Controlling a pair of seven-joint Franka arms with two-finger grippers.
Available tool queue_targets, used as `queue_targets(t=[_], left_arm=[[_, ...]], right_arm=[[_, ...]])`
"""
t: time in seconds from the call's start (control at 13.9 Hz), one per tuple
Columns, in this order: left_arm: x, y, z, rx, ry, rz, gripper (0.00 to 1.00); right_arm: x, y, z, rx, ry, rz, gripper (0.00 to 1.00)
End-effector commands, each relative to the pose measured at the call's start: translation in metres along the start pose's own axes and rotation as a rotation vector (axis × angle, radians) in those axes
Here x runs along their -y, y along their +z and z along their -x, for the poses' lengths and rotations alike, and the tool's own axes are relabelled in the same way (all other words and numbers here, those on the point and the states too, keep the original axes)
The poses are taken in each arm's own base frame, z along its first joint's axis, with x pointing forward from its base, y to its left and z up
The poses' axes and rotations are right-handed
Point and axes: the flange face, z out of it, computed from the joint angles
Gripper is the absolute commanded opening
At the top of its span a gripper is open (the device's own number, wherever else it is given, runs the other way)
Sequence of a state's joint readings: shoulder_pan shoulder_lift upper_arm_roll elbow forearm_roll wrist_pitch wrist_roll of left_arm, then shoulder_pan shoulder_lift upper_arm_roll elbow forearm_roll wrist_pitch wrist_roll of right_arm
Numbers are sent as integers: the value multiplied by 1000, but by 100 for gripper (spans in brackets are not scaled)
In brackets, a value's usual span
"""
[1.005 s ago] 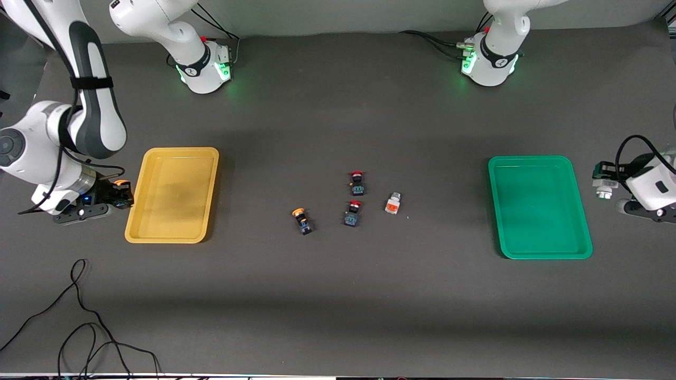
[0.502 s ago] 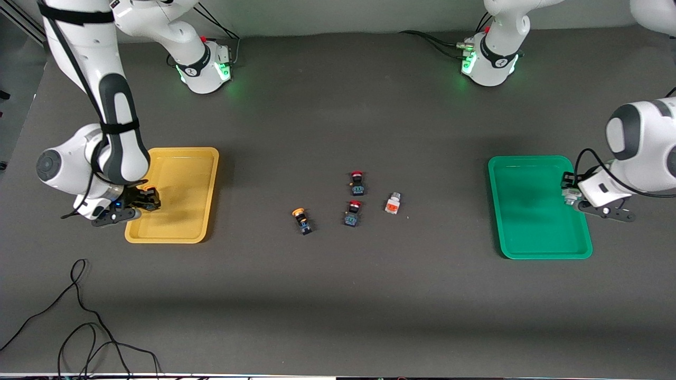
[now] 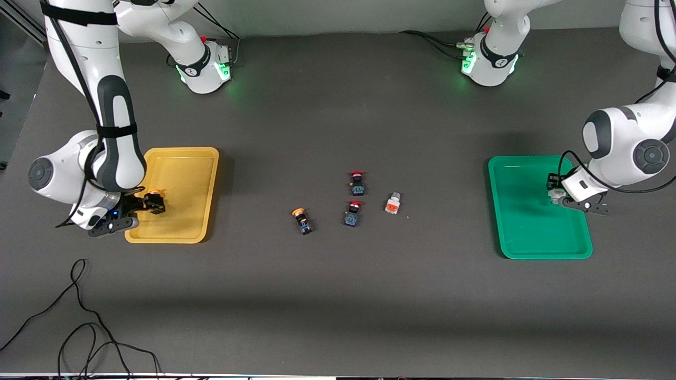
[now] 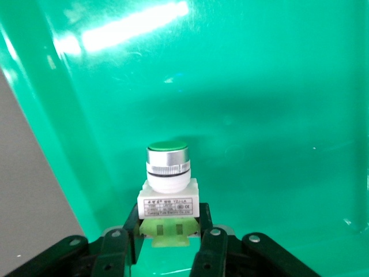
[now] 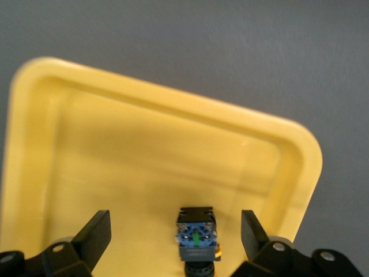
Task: Place green and yellow buttons in trays
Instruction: 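Release the yellow button in the yellow tray while the left gripper releases green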
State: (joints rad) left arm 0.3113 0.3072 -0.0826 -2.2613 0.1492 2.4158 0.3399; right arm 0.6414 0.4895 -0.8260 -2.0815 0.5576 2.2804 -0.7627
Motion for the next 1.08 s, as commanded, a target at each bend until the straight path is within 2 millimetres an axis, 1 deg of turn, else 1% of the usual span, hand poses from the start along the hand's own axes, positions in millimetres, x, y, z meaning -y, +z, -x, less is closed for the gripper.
queue_targets(t=[0.0, 0.07, 0.14, 0.22, 0.29, 0.36, 0.43, 0.5, 0.57, 0.65, 0.72, 0.79, 0.86, 0.93, 1.0], left_arm=[[-6, 3, -2, -1, -110, -9, 6], [-8, 9, -3, 9, -161, -5, 15], [-9, 11, -4, 9, -170, -4, 37], [-8, 10, -4, 8, -171, -5, 38], [-8, 10, -4, 8, -169, -5, 71], [-8, 10, -4, 8, -165, -4, 100], [-8, 5, -4, 8, -163, -6, 100], [-8, -7, -4, 1, -161, -13, 100], [-10, -26, -2, 3, -156, -21, 100], [-18, -57, -2, 11, -143, -35, 100], [-33, -93, -4, 22, -127, -42, 100], [-51, -132, -8, 46, -112, -52, 100], [-77, -174, -18, 73, -95, -43, 100], [-99, -215, -28, 102, -120, -3, 100], [-114, -249, -38, 122, -150, 31, 100]], right_arm=[[19, -67, -41, 53, 18, 35, 100], [32, -91, -56, 82, 26, 51, 100], [46, -108, -68, 95, 36, 60, 100], [71, -119, -81, 93, 32, 67, 100], [93, -125, -89, 81, 30, 74, 100], [122, -128, -97, 71, 39, 84, 100], [154, -128, -106, 62, 61, 98, 100], [187, -128, -112, 53, 68, 107, 100], [219, -126, -117, 44, 50, 104, 100], [252, -118, -123, 44, 46, 110, 100], [285, -113, -129, 37, 57, 108, 100], [323, -105, -134, 33, 55, 97, 100], [357, -97, -137, 32, 49, 91, 100], [383, -86, -139, 35, 56, 88, 100], [405, -76, -138, 35, 55, 79, 100]])
